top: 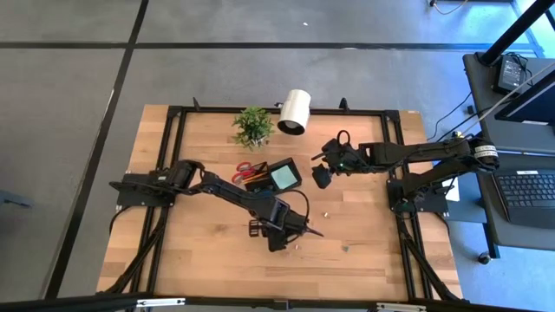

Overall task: Pick and place office supplies into organizer
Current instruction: Put the pink binder clip into the black desk organizer

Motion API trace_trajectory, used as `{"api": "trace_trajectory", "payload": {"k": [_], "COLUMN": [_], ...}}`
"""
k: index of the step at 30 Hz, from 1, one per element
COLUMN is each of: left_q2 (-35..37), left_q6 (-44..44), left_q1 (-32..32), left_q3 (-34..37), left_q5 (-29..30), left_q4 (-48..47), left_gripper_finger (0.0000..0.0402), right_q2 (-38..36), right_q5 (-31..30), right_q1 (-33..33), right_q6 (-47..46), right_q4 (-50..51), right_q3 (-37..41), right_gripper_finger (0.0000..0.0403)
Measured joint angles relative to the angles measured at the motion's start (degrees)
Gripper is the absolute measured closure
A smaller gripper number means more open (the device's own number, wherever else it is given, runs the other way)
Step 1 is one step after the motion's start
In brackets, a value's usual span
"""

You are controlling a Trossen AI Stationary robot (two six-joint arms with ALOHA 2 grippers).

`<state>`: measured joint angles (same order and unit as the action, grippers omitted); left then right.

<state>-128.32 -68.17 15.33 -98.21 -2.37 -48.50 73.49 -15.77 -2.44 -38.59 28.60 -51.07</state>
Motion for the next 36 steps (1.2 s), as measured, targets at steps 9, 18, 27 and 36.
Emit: {"api": "trace_trajectory", "payload": {"k": [9, 18, 27, 36], "left_q2": [-1.21, -1.32, -1.32, -0.49], "left_q6": [0.11, 2.01, 4.00, 8.94], "left_q1": [0.00, 0.04, 0.04, -0.64], "left_q3": [-0.14, 0.02, 0.12, -2.85], "left_q5": [-0.22, -0.33, -0.31, 0.16], "left_q4": [-1.62, -2.37, -2.43, -5.24], "left_gripper_finger": [0.0261, 0.0306, 0.0339, 0.0341], "right_q2": [0.00, 0.00, 0.00, 0.00], "right_q5": [-0.02, -0.02, -0.02, -0.02], "right_q1": [0.00, 0.00, 0.00, 0.00], "right_q6": [0.02, 0.24, 1.45, 1.60], "right_q4": [0.24, 0.24, 0.22, 0.22], "right_q3": [0.00, 0.00, 0.00, 0.00], "right_gripper_finger": [0.0130, 0.0130, 0.0130, 0.0130]}}
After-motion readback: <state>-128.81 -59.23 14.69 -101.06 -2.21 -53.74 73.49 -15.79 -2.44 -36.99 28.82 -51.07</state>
